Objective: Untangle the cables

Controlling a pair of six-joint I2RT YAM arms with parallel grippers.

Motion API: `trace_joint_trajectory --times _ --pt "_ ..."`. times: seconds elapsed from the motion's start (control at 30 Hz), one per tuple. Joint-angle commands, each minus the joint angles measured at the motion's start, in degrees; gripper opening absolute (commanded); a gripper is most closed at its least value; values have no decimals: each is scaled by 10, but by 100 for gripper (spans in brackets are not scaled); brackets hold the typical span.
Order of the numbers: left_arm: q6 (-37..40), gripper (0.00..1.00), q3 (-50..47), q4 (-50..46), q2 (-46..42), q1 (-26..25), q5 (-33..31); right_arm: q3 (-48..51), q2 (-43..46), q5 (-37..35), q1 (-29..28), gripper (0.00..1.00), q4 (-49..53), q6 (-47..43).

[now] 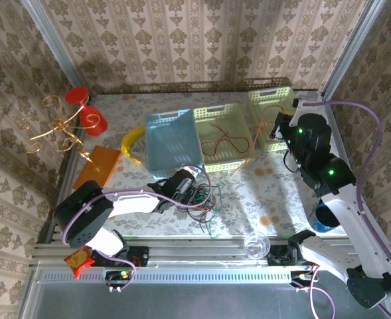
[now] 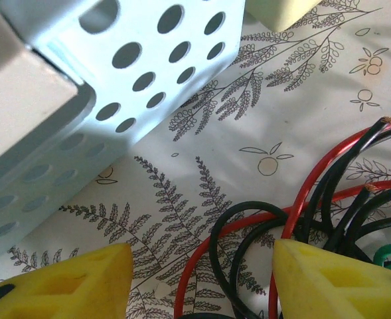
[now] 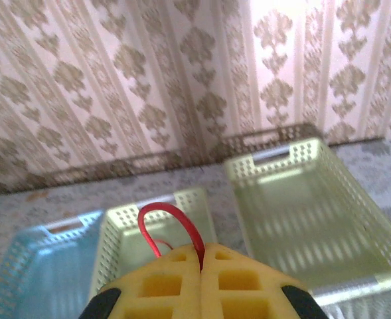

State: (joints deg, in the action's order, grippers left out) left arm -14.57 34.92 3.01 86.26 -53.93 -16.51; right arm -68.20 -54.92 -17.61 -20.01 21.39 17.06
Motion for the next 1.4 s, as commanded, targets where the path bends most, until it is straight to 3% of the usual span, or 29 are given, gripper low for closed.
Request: trace_joint_trajectory --times 0.0,0.37,0.63,0.8,1.1,1.3,1.37 --pt "13 60 3 -32 12 1 -3 -44 -15 38 7 0 -26 -24" --pt "29 68 5 -19 -39 1 1 -143 -165 63 26 0 -99 -67" --pt "25 70 4 -28 -62 1 -5 -102 -292 4 21 0 -111 -20" --pt "27 70 -2 -34 -68 2 -7 -74 -367 -26 -13 0 -50 7" --pt "29 71 -5 -34 -68 3 -6 -83 -492 58 -40 0 62 79" --pt "28 72 -8 -34 -73 3 -7 -86 -489 44 -41 1 72 82" --pt "27 72 -10 -35 -75 3 -8 -85 -475 25 -40 7 74 80"
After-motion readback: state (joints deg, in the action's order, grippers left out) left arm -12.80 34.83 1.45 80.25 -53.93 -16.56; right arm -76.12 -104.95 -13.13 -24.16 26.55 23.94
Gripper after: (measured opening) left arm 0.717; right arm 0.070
